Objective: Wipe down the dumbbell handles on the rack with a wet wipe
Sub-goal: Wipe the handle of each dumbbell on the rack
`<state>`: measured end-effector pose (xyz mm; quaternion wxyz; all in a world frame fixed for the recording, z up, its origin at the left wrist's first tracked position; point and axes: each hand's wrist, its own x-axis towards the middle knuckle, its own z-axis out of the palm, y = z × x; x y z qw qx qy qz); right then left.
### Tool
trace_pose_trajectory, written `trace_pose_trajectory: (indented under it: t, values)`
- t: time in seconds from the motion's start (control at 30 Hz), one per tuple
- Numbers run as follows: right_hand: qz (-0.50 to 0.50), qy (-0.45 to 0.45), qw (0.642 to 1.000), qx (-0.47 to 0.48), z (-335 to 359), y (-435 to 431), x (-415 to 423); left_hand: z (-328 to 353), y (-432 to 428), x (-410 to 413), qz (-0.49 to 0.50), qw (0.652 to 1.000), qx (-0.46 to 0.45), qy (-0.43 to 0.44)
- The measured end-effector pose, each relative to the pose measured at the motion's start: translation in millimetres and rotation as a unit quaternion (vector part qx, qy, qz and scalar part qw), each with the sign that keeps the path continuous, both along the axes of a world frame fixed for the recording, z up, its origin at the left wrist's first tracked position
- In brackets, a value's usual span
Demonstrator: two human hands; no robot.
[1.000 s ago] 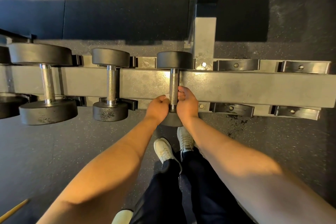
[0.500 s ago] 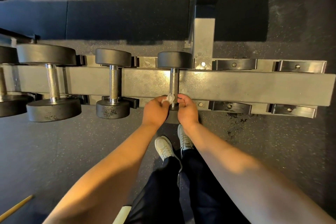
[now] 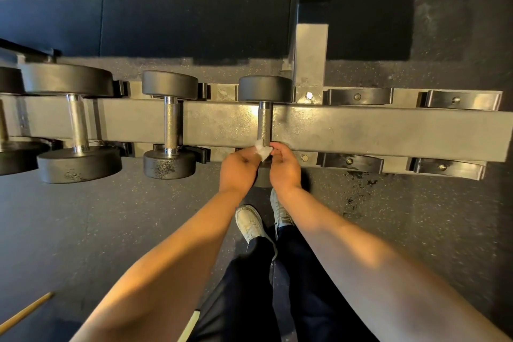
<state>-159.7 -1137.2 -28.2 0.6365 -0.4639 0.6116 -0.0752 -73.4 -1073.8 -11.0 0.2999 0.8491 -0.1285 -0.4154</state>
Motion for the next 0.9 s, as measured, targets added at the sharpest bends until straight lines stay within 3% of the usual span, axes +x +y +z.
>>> trace_pose_trajectory:
  t: [0.17,0.33,0.5,0.73,0.83,0.9]
  values:
    - [-0.004,0.006,1.000,0.001,7,0,0,9,4,-11,-0.072,0.993,0.004,-0.096]
    - [-0.021,0.007,1.000,0.021,14,-2,-1,25,-6,-17,-0.205,0.957,0.065,-0.196]
    - [-0.036,0.005,0.999,0.033,13,-4,-3,24,-2,-23,-0.203,0.956,0.030,-0.210]
    - [-0.079,-0.025,0.995,0.063,15,-6,-6,27,3,-21,-0.094,0.988,-0.081,-0.095]
    - [-0.096,-0.060,0.991,0.066,18,-12,-7,27,-3,-20,0.024,0.997,-0.067,-0.008]
    - [-0.093,-0.094,0.988,0.074,27,-15,-4,29,-10,-18,0.051,0.997,-0.062,0.016]
